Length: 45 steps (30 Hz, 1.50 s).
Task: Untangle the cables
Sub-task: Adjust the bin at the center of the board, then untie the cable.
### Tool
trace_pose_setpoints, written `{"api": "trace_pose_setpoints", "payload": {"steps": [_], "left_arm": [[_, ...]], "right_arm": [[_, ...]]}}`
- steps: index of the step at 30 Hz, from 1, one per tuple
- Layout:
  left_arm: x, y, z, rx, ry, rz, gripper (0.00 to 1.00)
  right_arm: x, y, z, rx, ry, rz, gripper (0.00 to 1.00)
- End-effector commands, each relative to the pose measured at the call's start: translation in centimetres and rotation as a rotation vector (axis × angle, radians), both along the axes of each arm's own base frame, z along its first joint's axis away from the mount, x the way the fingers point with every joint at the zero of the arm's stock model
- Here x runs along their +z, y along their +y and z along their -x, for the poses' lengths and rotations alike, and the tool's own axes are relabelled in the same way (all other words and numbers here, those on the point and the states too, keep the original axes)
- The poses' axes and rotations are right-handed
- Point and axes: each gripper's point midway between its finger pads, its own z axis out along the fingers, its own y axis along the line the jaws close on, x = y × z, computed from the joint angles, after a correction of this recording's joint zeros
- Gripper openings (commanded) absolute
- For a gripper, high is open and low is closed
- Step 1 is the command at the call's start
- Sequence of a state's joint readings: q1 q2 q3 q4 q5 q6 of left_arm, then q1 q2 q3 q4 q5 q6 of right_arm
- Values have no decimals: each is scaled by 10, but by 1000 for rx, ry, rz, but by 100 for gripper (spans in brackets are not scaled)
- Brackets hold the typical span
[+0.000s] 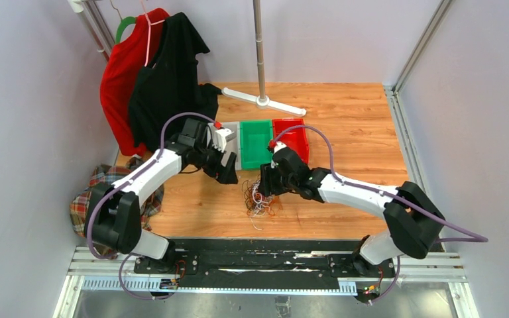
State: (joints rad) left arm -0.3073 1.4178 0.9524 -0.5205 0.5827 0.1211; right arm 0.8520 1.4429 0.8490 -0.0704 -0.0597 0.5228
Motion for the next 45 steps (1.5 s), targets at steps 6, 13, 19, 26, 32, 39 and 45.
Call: {"api": "trace_pose_setpoints", "payload": {"steps": [6, 13, 19, 26, 32, 39, 45], "left_arm": [[-16, -49, 16, -148, 62, 108, 85], [-20, -65, 20, -223, 63, 141, 73], [-30, -67, 25, -278, 78, 124, 61], [-27, -71, 37, -331, 112, 174, 50], [-2, -74, 41, -338, 103, 213, 23], [17, -73, 43, -276, 96, 228, 1], [47, -64, 43, -260, 17, 197, 1]], "right_arm": [[-41, -6, 16, -19, 70, -55, 39], [-49, -14, 23, -28, 83, -55, 34], [-53, -18, 26, -25, 91, -41, 31], [-55, -21, 29, -23, 92, -33, 29], [-52, -24, 30, -25, 84, -29, 28], [-49, -27, 31, -28, 77, -29, 27], [-19, -33, 25, -35, -9, -44, 42]]}}
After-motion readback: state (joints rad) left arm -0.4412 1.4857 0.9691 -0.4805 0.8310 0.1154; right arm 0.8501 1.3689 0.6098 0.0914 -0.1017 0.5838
